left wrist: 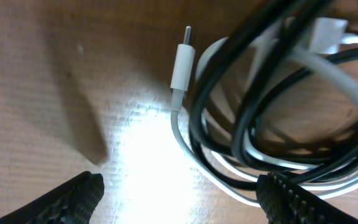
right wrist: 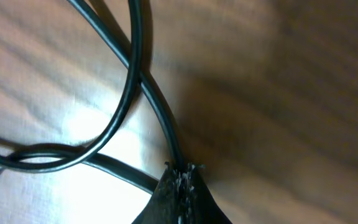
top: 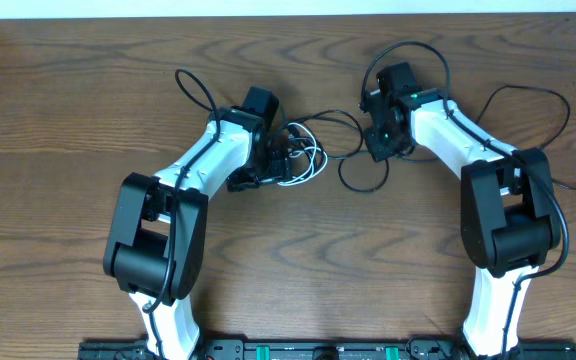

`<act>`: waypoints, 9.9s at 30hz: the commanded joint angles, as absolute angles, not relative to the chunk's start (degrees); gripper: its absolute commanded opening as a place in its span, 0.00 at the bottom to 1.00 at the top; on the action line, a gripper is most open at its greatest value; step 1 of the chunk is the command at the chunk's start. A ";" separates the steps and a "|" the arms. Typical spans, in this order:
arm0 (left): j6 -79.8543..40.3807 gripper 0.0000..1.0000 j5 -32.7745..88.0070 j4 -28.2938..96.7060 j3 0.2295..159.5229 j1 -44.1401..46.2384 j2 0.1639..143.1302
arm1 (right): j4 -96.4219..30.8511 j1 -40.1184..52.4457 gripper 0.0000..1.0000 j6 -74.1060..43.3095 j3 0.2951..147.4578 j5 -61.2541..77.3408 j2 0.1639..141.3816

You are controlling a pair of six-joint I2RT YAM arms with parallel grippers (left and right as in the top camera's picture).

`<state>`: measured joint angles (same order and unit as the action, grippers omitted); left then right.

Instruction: Untangle cables

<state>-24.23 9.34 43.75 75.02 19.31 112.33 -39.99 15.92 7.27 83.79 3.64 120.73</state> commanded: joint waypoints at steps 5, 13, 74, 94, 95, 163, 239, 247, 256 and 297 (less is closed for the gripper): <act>-24.77 0.84 10.04 43.64 75.66 17.41 105.43 | -41.10 14.04 0.01 6.48 83.85 12.62 110.59; -26.06 0.83 10.04 43.79 75.59 17.54 104.62 | -43.94 14.06 0.01 6.44 83.85 15.79 104.68; -41.12 0.67 36.64 34.37 74.91 15.79 116.05 | -50.00 3.03 0.01 6.48 83.83 12.60 105.03; -45.08 0.40 11.94 27.86 74.85 24.84 116.07 | -50.52 3.09 0.01 6.50 83.83 16.10 105.03; -45.08 0.40 10.87 27.77 74.81 24.84 116.07 | -50.54 3.09 0.01 6.50 83.83 16.10 105.03; -31.14 0.07 66.43 50.83 84.38 8.69 118.17 | -50.39 18.90 0.49 28.45 83.50 36.01 105.12; -30.02 0.73 38.76 42.11 84.23 17.69 118.19 | -10.09 1.85 0.01 -0.95 78.67 50.65 89.89; -27.70 0.76 26.24 47.09 83.72 17.72 118.21 | -12.84 1.80 0.01 -7.25 78.65 40.16 89.91; -27.49 0.53 26.30 47.09 83.00 17.72 118.32 | -18.61 1.80 0.01 -7.18 78.65 35.57 89.91; -12.84 0.46 34.70 40.91 83.37 22.33 118.30 | -21.69 1.80 0.01 -4.43 78.65 35.27 89.91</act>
